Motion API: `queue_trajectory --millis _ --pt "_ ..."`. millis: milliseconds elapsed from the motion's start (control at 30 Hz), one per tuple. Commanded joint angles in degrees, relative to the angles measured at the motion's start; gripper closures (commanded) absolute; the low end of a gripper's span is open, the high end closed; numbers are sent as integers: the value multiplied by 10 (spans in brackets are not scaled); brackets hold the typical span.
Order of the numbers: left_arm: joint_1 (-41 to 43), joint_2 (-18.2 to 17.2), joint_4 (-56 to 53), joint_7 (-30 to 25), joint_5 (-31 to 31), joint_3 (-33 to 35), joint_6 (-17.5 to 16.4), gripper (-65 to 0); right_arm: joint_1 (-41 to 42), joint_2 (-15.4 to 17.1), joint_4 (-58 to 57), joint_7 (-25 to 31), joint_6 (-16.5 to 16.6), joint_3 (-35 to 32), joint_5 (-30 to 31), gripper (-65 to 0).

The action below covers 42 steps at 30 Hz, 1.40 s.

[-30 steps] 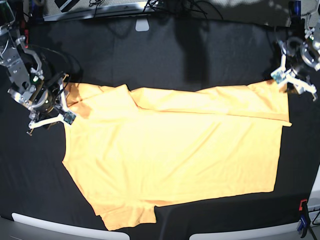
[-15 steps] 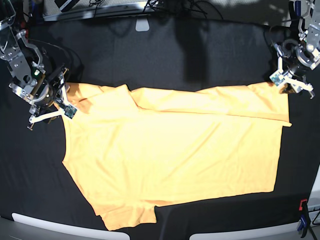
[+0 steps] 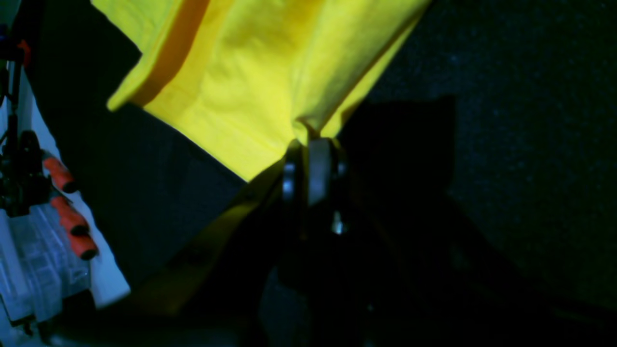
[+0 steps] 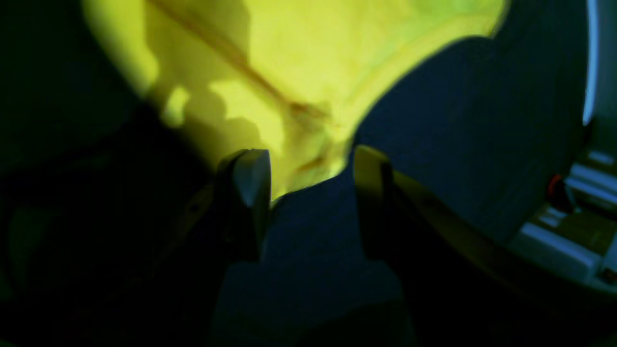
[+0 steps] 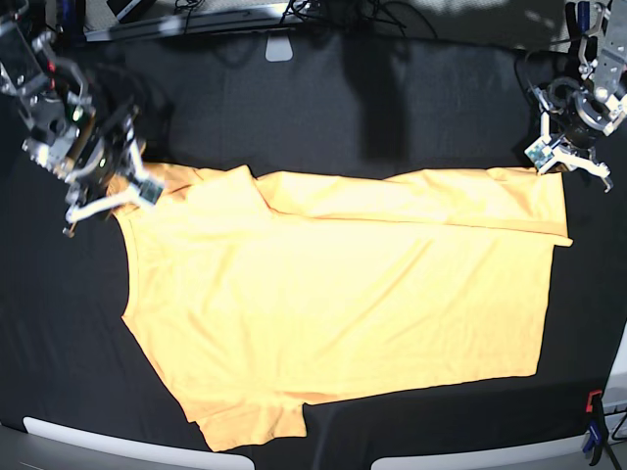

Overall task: Layout the t-shirt on the table in an organized manner, then fold the t-shirt properly
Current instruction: 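Lift the held edge with both grippers and pull it taut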

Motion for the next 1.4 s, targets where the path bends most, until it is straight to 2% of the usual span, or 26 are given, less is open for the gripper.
queue_trajectory --millis 0,67,200,267,400,500,667,733,833,1000,1067,1100,1200,1233,1367 --pt "-1 -10 3 7 3 -3 2 0 -4 12 16 -9 -5 6 -13 -274" --pt "-1 -10 3 8 3 -3 2 0 -26 12 17 -17 -19 6 -27 -277" --pt "-1 -10 3 8 3 -3 2 0 -49 5 4 -5 -19 6 -74 -348" --pt "-1 -10 3 8 3 -3 2 0 -48 2 -11 8 -18 6 -73 -352" --pt "-1 -10 3 9 3 -3 2 0 -48 -4 -51 73 -15 6 -80 -351" --pt "-1 -10 3 10 3 -3 2 0 -43 -19 -80 107 8 5 -110 -351" --pt "-1 -10 3 10 3 -3 2 0 -9 -30 -110 119 3 -12 -142 -349" --pt "-1 -10 3 10 3 -3 2 0 7 -30 -110 117 1 -21 -141 -321" --pt "-1 -10 3 10 3 -3 2 0 23 -30 -110 117 2 -33 -139 -237" --pt "-1 -10 3 9 3 -3 2 0 24 -30 -110 117 1 -36 -140 0" --pt "-1 -10 3 10 3 -4 8 0 23 -29 -108 110 -7 -36 -140 0" --pt "1 -10 3 12 3 -4 26 0 22 -29 -105 95 -17 -36 -140 0" --pt "9 -13 7 38 -17 -4 121 0 16 -20 -83 56 -29 -35 -139 0" --pt "13 -18 11 45 -27 -4 138 0 8 -10 -70 52 -29 -35 -139 0" --pt "64 -58 45 43 -60 -4 138 0 -42 48 -14 29 -29 -31 -109 0"
